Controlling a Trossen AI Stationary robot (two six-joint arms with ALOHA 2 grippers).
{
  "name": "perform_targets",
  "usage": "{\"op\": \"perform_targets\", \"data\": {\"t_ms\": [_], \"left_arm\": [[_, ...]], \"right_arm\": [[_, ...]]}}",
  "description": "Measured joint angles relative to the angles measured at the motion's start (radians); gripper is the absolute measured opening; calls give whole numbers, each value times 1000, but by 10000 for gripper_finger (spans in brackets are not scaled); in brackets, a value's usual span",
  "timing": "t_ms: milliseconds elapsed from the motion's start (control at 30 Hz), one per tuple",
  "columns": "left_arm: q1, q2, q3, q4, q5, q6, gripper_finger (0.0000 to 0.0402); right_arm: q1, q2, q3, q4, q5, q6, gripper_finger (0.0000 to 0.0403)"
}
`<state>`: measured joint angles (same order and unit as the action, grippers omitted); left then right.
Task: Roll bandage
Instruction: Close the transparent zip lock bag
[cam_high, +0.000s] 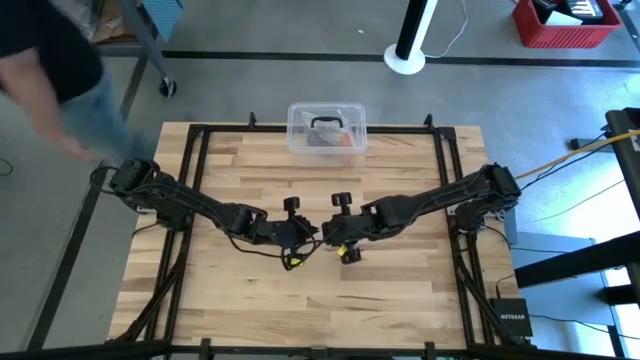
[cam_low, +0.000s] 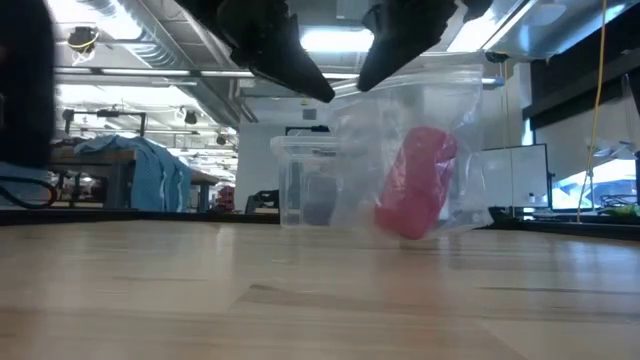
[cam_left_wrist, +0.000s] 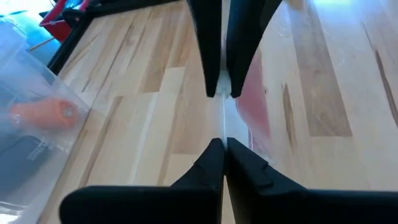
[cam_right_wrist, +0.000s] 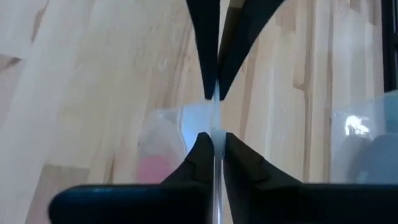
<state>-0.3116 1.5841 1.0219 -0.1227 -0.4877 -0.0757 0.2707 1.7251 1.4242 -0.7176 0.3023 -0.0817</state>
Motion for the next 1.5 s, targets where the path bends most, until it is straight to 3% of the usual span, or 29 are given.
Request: {"op": "perform_targets", "data": {"t_ms": [133, 333, 533, 867, 1000, 1133, 1300, 1500], "left_arm": [[0, 0, -1, -19, 0, -2, 0], [-1, -1, -5, -54, 5, -4, 1], [-2, 0, -6, -108, 6, -41, 1], [-3, -8, -6, -6, 5, -43, 7], [18, -21, 40, 42, -7, 29, 34], [48, -24, 122, 46, -13, 60, 84], [84, -10, 138, 87, 31, 56, 145], [99, 21, 125, 137, 39, 59, 172]], "right_arm": [[4, -29, 0, -86, 0, 23, 34], [6, -73, -2, -207, 1, 47, 19], [6, -125, -3, -358, 2, 119, 29], [6, -149, -2, -300, -7, 122, 25], [5, -146, -2, -278, -7, 100, 28], [5, -146, -1, -276, -6, 100, 27], [5, -146, -1, -248, 8, 77, 29], [5, -146, -1, -247, 9, 75, 29]]}}
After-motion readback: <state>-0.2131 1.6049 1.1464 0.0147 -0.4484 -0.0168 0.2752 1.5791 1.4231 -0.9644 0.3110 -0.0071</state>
